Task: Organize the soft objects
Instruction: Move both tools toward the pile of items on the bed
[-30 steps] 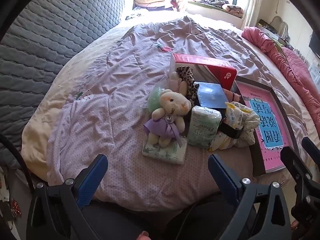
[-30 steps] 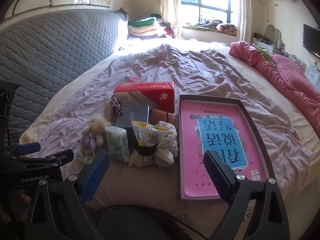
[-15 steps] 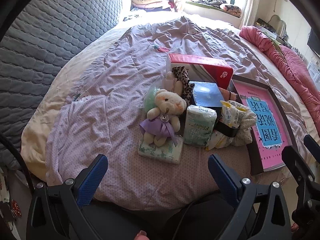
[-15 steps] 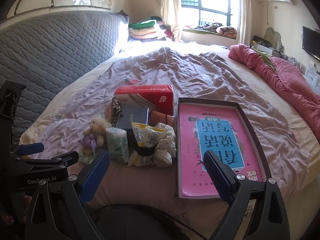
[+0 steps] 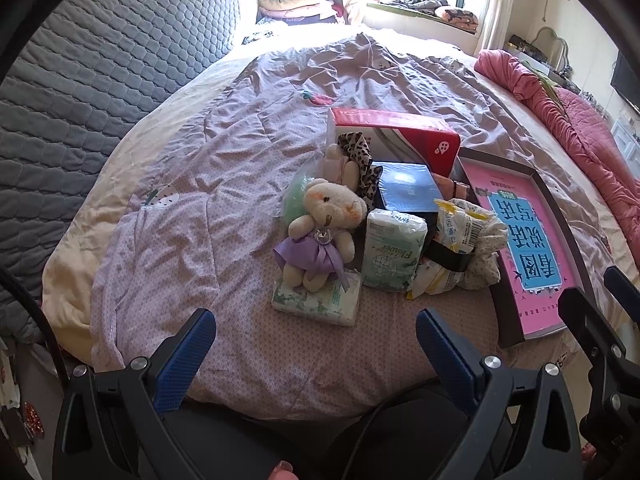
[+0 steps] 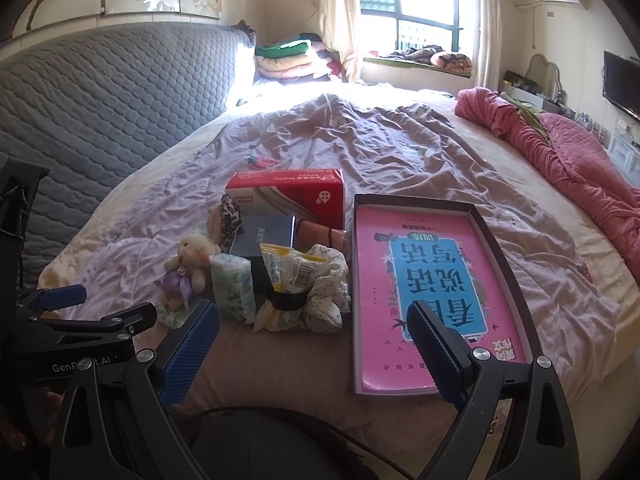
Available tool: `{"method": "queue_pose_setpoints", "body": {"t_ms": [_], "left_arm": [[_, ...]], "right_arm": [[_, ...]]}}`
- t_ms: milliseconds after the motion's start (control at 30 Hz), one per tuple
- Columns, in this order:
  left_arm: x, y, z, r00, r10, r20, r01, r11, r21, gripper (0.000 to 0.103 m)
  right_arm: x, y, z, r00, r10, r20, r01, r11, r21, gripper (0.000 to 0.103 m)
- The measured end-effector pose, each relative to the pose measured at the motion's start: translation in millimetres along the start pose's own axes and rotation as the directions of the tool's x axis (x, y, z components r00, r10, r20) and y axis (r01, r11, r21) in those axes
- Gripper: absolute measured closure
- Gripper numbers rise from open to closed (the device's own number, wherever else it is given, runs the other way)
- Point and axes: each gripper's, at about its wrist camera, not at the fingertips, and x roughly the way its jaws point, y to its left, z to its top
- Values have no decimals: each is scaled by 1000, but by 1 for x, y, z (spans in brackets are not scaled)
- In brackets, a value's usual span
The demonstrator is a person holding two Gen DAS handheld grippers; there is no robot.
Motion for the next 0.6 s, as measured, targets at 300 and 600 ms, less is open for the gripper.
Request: {"method": "queue_pose_setpoints", "body": {"t_ms": [300,600], "left_arm": [[-1,-2,0,1000,-5,0,5,1000,9,2],[-1,-4,0,1000,-8,3,8,1000,13,2]], "right_arm": [[-1,0,1,1000,-5,4,5,1000,3,8],[-2,0,1,1000,-4,6,4,1000,6,8]]}}
